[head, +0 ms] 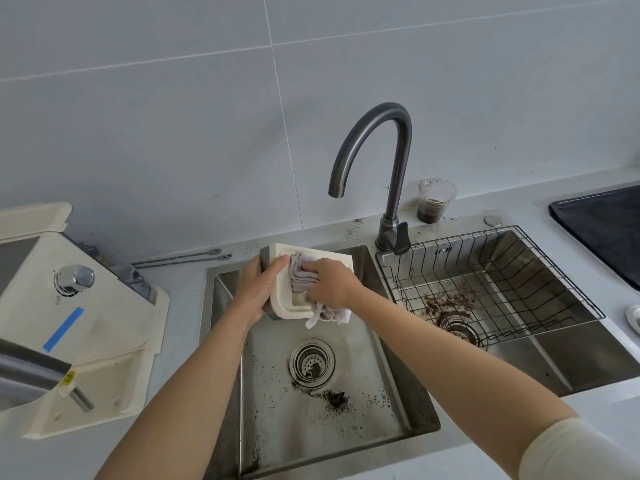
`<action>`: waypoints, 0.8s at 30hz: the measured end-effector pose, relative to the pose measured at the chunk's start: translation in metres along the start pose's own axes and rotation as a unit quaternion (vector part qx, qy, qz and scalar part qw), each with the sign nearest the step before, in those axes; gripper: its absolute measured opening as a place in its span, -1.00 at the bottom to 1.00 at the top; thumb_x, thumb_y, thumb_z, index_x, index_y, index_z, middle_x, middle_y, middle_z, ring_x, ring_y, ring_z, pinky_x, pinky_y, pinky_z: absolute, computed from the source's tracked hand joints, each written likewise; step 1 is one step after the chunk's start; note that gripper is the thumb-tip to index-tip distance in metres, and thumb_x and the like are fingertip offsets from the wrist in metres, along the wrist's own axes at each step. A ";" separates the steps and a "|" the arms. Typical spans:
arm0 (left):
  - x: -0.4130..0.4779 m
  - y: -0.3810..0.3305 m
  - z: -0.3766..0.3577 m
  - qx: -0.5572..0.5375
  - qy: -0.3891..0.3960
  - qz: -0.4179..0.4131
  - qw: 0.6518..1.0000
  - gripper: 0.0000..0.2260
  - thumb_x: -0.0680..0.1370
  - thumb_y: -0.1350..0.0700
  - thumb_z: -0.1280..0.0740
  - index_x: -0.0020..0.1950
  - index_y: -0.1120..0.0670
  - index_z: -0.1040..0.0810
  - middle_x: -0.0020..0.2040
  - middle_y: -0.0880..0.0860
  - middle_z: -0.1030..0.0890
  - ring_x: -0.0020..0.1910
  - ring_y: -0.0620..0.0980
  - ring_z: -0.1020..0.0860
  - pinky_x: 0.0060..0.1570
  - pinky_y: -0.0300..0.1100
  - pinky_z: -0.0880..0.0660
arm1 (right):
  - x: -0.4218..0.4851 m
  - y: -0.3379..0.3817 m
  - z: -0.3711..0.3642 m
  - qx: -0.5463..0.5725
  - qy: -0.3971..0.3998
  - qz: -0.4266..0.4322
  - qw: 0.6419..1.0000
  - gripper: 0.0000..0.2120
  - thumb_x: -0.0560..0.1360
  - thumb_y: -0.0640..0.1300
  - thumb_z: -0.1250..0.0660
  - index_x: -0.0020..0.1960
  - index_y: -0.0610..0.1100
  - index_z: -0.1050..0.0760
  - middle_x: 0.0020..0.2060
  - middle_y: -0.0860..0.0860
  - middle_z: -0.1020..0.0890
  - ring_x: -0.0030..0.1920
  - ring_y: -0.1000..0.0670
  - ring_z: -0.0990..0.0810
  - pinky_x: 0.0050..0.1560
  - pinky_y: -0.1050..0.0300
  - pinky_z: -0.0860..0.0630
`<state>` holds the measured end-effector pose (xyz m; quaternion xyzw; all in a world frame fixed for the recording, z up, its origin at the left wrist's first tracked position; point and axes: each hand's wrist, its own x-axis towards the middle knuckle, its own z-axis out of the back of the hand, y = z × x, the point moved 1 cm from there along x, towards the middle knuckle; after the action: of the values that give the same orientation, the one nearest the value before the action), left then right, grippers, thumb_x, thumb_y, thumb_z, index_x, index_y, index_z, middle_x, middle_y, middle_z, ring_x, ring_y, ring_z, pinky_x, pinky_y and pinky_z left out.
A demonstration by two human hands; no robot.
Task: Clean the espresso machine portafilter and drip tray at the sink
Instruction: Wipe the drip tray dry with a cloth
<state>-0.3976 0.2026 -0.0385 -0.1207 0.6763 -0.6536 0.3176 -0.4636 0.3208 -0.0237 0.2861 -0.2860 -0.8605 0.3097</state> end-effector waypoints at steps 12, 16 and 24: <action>0.008 0.011 0.019 0.003 -0.021 0.025 0.999 -0.96 0.53 0.09 -0.31 -0.11 -0.01 -0.46 -0.15 0.05 -0.57 -0.20 0.02 -0.55 -0.31 -0.17 -0.46 | -0.007 -0.014 -0.006 -0.374 0.016 0.184 0.909 -0.42 0.49 -0.37 -0.11 0.43 0.06 -0.25 0.45 0.05 -0.22 0.19 -0.16 -0.35 -0.10 0.08 -0.28; 0.011 0.012 0.025 0.013 -0.011 0.032 0.999 -0.97 0.52 0.08 -0.32 -0.09 -0.01 -0.48 -0.11 0.05 -0.58 -0.08 0.08 -0.55 -0.14 -0.08 -0.49 | -0.003 -0.019 0.002 -0.397 -0.008 0.202 0.895 -0.42 0.51 -0.36 -0.05 0.42 0.11 -0.25 0.47 0.09 -0.20 0.19 -0.13 -0.34 -0.04 0.11 -0.25; 0.011 0.003 0.028 -0.014 0.023 0.047 0.999 -0.80 0.54 0.11 -0.28 0.15 0.10 -0.43 -0.09 0.06 -0.57 -0.16 0.02 -0.55 -0.20 -0.14 -0.46 | 0.008 -0.034 0.009 -0.334 -0.021 0.157 0.929 -0.44 0.53 -0.34 -0.07 0.42 0.14 -0.24 0.43 0.16 -0.25 0.18 -0.11 -0.36 -0.04 0.10 -0.38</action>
<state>-0.3885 0.1738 -0.0430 -0.0780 0.6971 -0.6311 0.3312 -0.4877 0.3401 -0.0432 0.0995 -0.0299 -0.8527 0.5119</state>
